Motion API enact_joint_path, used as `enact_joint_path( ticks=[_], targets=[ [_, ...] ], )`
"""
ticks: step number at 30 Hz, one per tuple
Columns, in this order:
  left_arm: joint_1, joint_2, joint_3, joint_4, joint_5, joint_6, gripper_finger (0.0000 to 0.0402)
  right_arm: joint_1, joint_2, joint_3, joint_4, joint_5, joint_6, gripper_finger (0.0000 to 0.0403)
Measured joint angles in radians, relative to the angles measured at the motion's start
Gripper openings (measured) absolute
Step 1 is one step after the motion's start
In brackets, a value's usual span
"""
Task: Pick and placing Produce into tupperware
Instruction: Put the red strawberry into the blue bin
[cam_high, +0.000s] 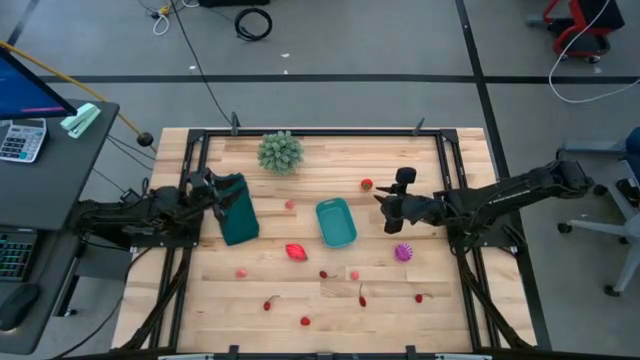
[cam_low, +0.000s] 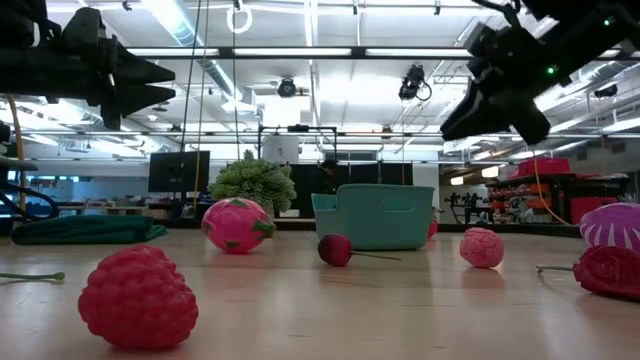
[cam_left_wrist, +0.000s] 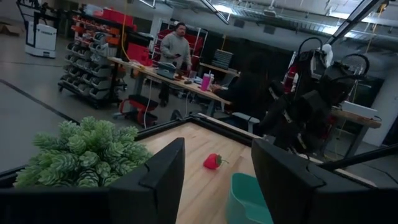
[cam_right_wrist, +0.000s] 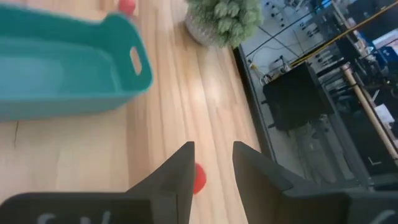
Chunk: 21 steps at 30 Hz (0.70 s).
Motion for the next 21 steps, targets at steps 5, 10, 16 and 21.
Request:
enact_joint_path(
  ticks=[5,10,16,21],
  targets=[
    [0.000,0.000,0.000,-0.007,0.000,0.078,0.0187,0.000,-0.002,0.022,0.002,-0.025,0.151,0.0117],
    [0.000,0.000,0.000,-0.006,0.000,0.081,0.0188,0.000,0.018,0.022,-0.020,-0.088,0.304,0.0117],
    [0.000,0.000,0.000,-0.001,0.000,0.105,0.0194,-0.040,0.080,0.022,-0.029,-0.147,0.313,0.0117],
    [-0.001,0.000,0.000,-0.001,0.019,0.108,0.0192,-0.078,0.175,0.022,-0.020,-0.167,0.264,0.0117]
  ],
)
